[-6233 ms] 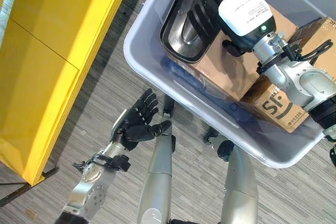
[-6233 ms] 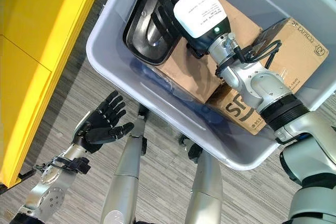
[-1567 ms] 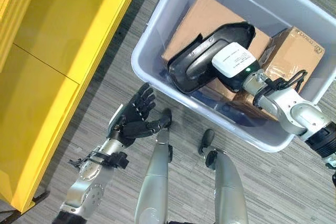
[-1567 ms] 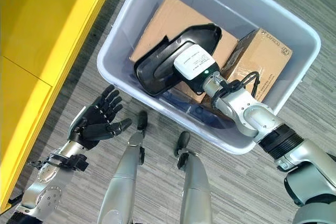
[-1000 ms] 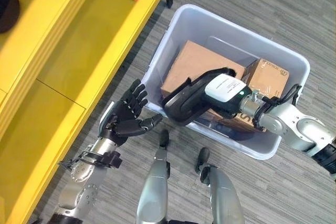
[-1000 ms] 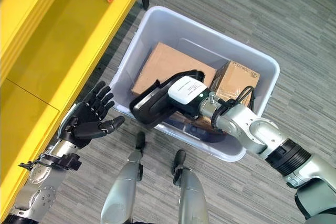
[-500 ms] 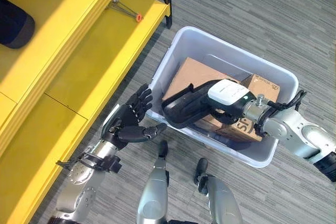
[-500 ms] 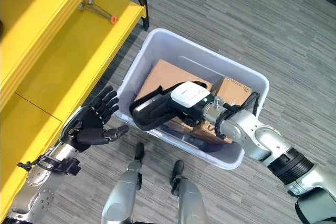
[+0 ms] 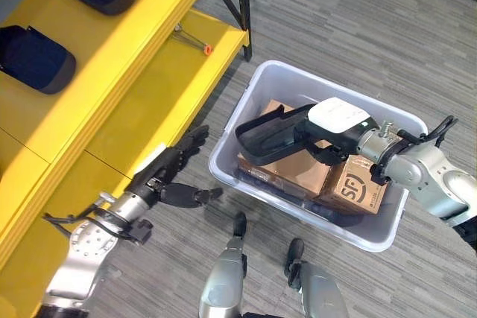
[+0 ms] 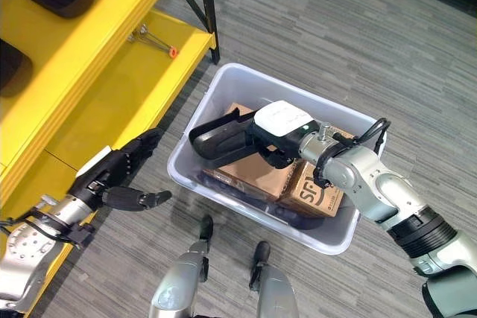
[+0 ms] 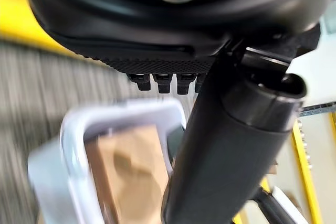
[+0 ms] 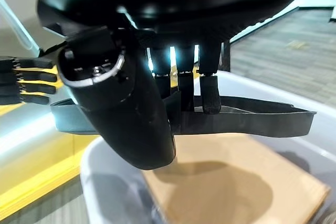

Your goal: Move parts from the plastic box to the shelf.

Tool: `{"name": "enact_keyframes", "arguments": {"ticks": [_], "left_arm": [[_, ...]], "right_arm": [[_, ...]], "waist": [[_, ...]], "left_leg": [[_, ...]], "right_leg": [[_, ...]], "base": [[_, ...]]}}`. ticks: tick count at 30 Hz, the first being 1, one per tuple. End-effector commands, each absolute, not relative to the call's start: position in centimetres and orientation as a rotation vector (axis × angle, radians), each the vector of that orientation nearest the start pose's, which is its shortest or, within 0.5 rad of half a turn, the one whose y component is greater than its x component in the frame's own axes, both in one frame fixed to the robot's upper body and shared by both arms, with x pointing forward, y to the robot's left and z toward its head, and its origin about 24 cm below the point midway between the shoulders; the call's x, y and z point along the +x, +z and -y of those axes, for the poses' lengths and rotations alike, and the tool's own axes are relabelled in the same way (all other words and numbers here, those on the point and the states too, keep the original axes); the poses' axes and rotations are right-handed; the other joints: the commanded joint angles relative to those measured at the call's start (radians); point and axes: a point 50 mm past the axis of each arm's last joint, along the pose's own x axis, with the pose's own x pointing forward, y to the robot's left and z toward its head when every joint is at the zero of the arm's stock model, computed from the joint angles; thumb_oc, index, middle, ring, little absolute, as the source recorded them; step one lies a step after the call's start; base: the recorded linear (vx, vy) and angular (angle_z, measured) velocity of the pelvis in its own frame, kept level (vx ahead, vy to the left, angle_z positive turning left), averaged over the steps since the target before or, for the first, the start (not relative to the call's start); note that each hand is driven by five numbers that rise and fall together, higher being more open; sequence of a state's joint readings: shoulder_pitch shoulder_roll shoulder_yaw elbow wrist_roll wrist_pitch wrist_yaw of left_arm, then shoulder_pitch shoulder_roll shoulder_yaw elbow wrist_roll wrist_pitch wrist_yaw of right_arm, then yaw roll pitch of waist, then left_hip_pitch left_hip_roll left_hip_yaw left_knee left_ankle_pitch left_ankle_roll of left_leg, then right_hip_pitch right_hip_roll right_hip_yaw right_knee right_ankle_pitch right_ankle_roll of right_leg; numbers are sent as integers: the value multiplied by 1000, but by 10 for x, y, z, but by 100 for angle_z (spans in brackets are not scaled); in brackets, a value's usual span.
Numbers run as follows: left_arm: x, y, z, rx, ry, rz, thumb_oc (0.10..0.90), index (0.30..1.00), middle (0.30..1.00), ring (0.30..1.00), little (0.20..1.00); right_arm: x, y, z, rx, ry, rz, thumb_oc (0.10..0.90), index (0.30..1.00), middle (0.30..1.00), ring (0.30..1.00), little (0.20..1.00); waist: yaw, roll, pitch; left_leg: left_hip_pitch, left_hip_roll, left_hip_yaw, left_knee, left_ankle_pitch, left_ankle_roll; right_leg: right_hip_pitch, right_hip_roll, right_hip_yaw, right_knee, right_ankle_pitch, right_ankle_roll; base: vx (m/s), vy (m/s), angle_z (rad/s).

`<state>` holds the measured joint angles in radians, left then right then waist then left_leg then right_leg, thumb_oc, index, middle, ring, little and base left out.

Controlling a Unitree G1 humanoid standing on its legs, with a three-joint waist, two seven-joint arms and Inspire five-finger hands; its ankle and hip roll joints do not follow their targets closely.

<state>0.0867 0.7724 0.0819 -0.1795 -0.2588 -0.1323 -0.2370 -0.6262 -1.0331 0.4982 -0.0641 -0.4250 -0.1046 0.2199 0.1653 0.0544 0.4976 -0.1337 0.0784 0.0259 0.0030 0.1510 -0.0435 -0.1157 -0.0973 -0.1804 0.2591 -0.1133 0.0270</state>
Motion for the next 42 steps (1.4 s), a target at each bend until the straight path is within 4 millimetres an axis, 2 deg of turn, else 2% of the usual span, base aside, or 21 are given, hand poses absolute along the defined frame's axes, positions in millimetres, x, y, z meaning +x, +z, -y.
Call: {"name": "enact_keyframes", "arguments": {"ticks": [1,2,6,11,14,19,21,25,32,38,42], "left_arm": [[224,165,-250,887,-146,497,900,1000,1000,1000,1000],[223,176,-252,1038,-74,603,900,1000,1000,1000,1000],[225,195,-251,1185,26,787,900,1000,1000,1000,1000],[229,205,-244,1231,53,910,900,1000,1000,1000,1000],[235,212,-229,1225,14,985,900,1000,1000,1000,1000],[239,210,-209,1190,-87,1018,900,1000,1000,1000,1000],[245,204,-189,1191,-233,986,900,1000,1000,1000,1000],[242,194,-184,1234,-325,999,900,1000,1000,1000,1000],[242,185,-186,1215,-371,924,900,1000,1000,1000,1000],[236,177,-193,1282,-394,903,900,1000,1000,1000,1000],[234,171,-205,1323,-377,855,900,1000,1000,1000,1000]], "right_arm": [[305,224,174,-1522,484,508,400,300,300,300,300],[303,218,170,-1515,519,489,400,300,300,300,300],[302,213,164,-1502,568,454,400,300,300,300,300],[307,210,160,-1502,575,407,400,300,300,300,300],[309,209,156,-1500,613,372,400,300,300,300,300],[310,212,148,-1502,656,359,400,300,300,300,300],[314,227,143,-1533,640,392,400,300,300,300,300],[312,233,140,-1546,648,416,400,300,300,300,300],[310,247,136,-1571,618,460,400,300,300,300,300],[309,255,141,-1579,590,444,400,300,300,300,300],[310,257,149,-1595,573,429,400,300,300,300,300]], "waist": [[-22,-37,-227],[-27,-44,-246],[-38,-61,-273],[-48,-69,-289],[-64,-83,-305],[-75,-90,-312],[-86,-92,-315],[-95,-85,-316],[-100,-72,-315],[-98,-67,-317],[-96,-65,-320]], "left_leg": [[34,14,-40,-61,-23,-19],[48,16,-38,-74,-21,-19],[67,21,-30,-80,-28,-21],[83,23,-28,-82,-34,-20],[97,25,-24,-86,-42,-22],[110,29,-15,-83,-48,-22],[115,33,-4,-88,-54,-25],[118,38,11,-88,-54,-27],[124,41,23,-89,-58,-27],[125,42,26,-89,-58,-29],[127,43,31,-90,-58,-30]], "right_leg": [[63,-13,-47,-117,66,38],[78,-12,-47,-129,69,41],[96,-6,-45,-138,70,40],[114,-3,-39,-145,71,39],[126,1,-29,-155,76,42],[134,4,-21,-152,75,39],[135,5,-2,-176,93,47],[133,4,5,-179,96,49],[134,0,7,-185,98,49],[137,-2,6,-187,97,50],[138,-3,6,-187,95,49]], "base": [[164,-3,7],[129,-7,4],[75,-9,4],[21,4,1],[8,-23,0],[7,-13,-13],[-89,-23,-12],[-34,11,-10],[-9,12,-4],[0,0,0],[0,0,0]]}}
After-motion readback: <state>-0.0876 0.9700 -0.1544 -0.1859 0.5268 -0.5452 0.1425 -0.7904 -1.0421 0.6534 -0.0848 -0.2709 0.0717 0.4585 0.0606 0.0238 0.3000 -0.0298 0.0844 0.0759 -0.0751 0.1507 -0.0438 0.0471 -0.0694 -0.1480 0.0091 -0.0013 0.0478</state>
